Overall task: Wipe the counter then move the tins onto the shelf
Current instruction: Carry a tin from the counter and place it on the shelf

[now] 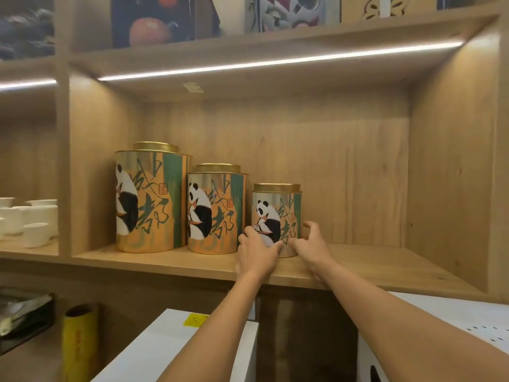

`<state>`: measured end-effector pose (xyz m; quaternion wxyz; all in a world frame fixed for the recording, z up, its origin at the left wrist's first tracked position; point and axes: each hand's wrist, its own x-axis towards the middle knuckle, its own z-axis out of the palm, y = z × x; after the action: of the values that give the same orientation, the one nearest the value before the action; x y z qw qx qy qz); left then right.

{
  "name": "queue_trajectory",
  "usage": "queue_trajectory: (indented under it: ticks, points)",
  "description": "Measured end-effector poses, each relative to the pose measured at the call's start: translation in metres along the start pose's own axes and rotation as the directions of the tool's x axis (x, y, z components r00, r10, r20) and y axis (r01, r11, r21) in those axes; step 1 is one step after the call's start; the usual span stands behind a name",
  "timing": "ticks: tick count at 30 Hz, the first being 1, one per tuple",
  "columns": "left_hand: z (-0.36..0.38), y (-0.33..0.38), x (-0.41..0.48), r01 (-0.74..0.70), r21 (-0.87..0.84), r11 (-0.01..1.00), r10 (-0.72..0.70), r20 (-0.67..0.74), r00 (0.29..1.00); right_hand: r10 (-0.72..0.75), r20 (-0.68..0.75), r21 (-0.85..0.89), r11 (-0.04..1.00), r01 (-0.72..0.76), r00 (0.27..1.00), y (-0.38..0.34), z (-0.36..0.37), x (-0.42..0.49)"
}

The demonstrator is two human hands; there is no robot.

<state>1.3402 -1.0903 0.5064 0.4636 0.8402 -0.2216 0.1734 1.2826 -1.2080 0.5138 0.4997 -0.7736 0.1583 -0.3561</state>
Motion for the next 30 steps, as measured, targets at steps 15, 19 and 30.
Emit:
queue_trajectory:
  ticks: [15, 19, 30]
  points:
    - [-0.004, 0.005, -0.011, -0.046, 0.158, 0.986, 0.044, 0.02, 0.999, -0.036, 0.038, -0.089, 0.995, 0.04, 0.999, -0.004, -0.002, -0.01]
    - [-0.004, 0.004, -0.012, -0.051, 0.154, 0.987, 0.048, 0.02, 0.999, -0.052, 0.038, -0.085, 0.995, 0.055, 0.998, -0.005, -0.002, -0.011]
    - [-0.005, 0.008, -0.016, -0.045, 0.149, 0.988, 0.045, 0.005, 0.999, -0.022, 0.064, -0.079, 0.996, 0.027, 0.998, -0.009, -0.004, -0.014]
